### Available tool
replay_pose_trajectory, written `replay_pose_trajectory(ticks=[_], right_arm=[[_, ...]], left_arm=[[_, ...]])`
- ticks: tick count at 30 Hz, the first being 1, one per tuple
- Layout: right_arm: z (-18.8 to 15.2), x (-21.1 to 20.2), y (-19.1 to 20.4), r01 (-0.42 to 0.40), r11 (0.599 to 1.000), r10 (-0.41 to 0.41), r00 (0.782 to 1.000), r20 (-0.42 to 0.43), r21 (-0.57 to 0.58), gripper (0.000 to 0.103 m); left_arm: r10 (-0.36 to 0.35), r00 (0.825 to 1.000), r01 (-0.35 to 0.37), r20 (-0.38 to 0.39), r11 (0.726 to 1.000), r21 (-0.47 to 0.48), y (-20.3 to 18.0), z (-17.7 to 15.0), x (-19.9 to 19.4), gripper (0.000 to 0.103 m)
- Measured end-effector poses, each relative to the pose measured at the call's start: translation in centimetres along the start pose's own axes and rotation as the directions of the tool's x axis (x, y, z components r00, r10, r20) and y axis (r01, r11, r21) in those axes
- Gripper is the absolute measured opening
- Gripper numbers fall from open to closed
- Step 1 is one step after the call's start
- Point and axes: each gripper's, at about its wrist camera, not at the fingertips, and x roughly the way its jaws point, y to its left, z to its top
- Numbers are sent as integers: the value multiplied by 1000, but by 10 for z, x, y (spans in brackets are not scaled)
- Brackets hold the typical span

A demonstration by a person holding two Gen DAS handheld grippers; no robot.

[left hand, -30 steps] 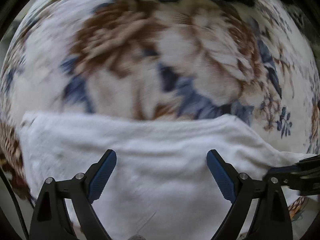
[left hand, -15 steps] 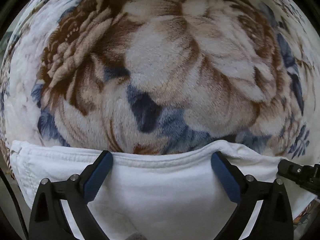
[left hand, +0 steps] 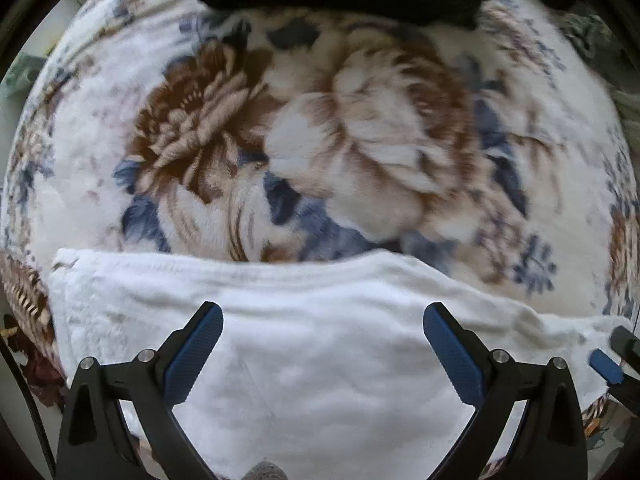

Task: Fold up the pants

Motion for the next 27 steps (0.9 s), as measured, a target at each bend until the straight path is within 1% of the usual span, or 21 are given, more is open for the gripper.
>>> replay_pose_trajectory(ticks=[1, 2, 4, 5, 7, 8, 10, 12, 13, 15, 16, 17, 18, 20, 22, 24, 25, 26, 27], right_arm=[[-7, -13, -15, 21, 999, -22, 999, 27, 35, 78], [-17, -29, -39, 51, 994, -57, 997, 59, 92, 78], [-28, -53, -88, 79, 980, -94, 993, 76, 183, 78], [-33, -59, -112, 83, 972, -101, 992, 71, 222, 78], [-45, -60, -151, 78, 955, -92, 995, 34, 288, 77], [-49, -55, -165, 68, 948, -78, 997, 20, 309, 75], [-58, -40, -180, 30, 943, -26, 1000, -16, 331, 73], [-64, -21, -190, -4, 937, 26, 998, -58, 350, 66], [-67, -11, -193, -32, 930, 63, 995, -72, 366, 60], [-74, 11, -190, -57, 920, 94, 993, -77, 389, 49], [-76, 18, -190, -60, 916, 98, 992, -76, 398, 35], [-78, 22, -190, -66, 911, 105, 992, -75, 408, 24], [-79, 23, -191, -76, 906, 111, 992, -61, 415, 20], [-82, 21, -190, -86, 903, 119, 992, -53, 420, 18], [-85, 18, -187, -114, 901, 150, 987, -53, 419, 19], [-87, 14, -192, -138, 899, 182, 981, -67, 416, 23], [-87, 16, -195, -134, 898, 183, 980, -80, 420, 31], [-88, 19, -199, -126, 895, 178, 980, -84, 427, 32], [-87, 23, -202, -143, 889, 194, 978, -73, 435, 32]], left_arm=[[-13, 1000, 13, 5, 1000, 13, -11, -8, -7, 103], [-24, 1000, 24, 4, 1000, 21, -16, -15, -10, 103], [-43, 999, 43, -3, 998, 51, -41, -35, -16, 103], [-51, 999, 52, -9, 996, 71, -53, -45, -16, 103], [-43, 999, 47, -31, 992, 115, -75, -65, -11, 103], [-38, 998, 44, -52, 989, 138, -88, -77, -5, 103], [-8, 998, 19, -68, 985, 171, -103, -97, 8, 103], [44, 994, -24, -96, 979, 201, -114, -115, 26, 103], [68, 991, -44, -117, 979, 198, -117, -122, 35, 103], [81, 986, -53, -146, 981, 185, -117, -133, 43, 103], [89, 983, -60, -158, 982, 182, -117, -136, 47, 103], [102, 981, -72, -165, 981, 179, -118, -139, 50, 103], [107, 981, -77, -164, 981, 178, -119, -142, 49, 103], [121, 980, -91, -157, 978, 185, -122, -141, 47, 103], [123, 982, -95, -146, 977, 190, -125, -143, 41, 103], [126, 982, -97, -142, 976, 195, -132, -141, 38, 103], [124, 982, -94, -144, 976, 196, -135, -140, 38, 103], [126, 981, -96, -147, 976, 196, -136, -142, 38, 103], [126, 981, -96, -149, 976, 195, -137, -144, 37, 103]])
